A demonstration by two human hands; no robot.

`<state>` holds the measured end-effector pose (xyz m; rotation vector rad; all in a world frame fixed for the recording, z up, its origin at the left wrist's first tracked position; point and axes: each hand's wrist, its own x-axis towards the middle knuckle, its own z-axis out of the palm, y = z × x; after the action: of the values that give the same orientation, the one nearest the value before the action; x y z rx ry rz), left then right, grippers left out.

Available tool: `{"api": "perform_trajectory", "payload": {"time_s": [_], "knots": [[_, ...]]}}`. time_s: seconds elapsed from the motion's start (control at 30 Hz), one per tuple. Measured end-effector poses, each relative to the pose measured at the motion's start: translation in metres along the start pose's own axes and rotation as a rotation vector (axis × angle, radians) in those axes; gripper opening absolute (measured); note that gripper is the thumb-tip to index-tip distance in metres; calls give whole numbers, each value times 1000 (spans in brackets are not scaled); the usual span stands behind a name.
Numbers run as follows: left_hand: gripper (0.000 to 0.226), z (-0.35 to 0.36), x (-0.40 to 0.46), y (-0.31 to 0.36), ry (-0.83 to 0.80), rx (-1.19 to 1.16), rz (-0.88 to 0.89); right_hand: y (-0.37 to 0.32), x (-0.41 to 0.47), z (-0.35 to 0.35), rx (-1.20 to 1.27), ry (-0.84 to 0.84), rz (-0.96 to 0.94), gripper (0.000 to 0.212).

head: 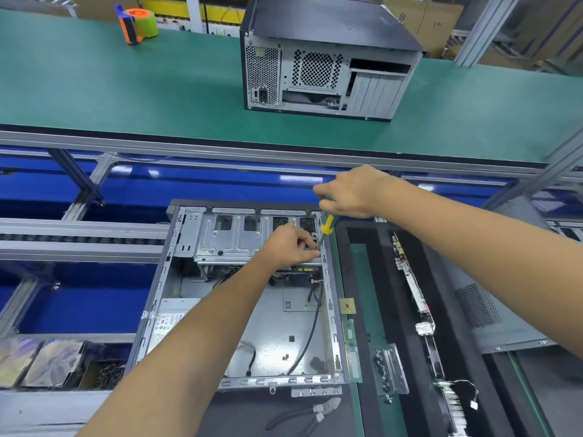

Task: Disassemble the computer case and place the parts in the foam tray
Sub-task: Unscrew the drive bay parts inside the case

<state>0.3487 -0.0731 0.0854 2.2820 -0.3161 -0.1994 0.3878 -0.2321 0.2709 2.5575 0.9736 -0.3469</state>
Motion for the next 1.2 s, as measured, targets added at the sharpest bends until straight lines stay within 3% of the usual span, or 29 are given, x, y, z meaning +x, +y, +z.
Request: {"api": "perform_trajectory", "payload": {"time_s": [0.07, 0.17, 0.3, 0.33, 0.43, 0.47, 0.6, 0.67, 0.77, 0.97, 1.03, 1.13, 1.2], "knots": [[20, 0, 0, -1, 4, -10, 7, 2, 1, 1, 127, -14, -48, 4], [17, 0, 0, -1, 2, -7, 21, 1, -2, -1, 444, -167, -101, 40], [22, 1, -1, -2, 11, 0, 12, 0, 1, -1, 215, -65, -68, 13], [25, 2, -1, -2, 16, -5, 12, -1, 1, -2, 220, -51, -73, 13], [27, 2, -1, -2, 24, 2, 11, -6, -1, -3, 320, -99, -110, 45], [25, 2, -1, -2, 20, 8, 10, -8, -1, -3, 337, -106, -112, 47], [22, 1, -2, -1, 24, -3, -4, -8, 3, -1, 200, -18, -10, 24], [27, 1, -1, -1, 24, -4, 1, -7, 4, -1, 264, -39, -15, 18], [26, 0, -1, 1, 26, 0, 21, -9, 2, -3, 419, -110, -82, 41], [13, -2, -3, 4, 23, 11, -6, -10, 3, -2, 31, 5, -23, 25], [14, -2, -3, 4, 17, 20, -1, -8, 3, -5, 172, -46, -49, 27], [17, -2, -4, 5, 16, 44, 13, -9, -2, -8, 466, -146, -82, 49], [16, -2, -4, 4, 19, 45, 6, -8, -1, -7, 309, -112, -52, 35]]}}
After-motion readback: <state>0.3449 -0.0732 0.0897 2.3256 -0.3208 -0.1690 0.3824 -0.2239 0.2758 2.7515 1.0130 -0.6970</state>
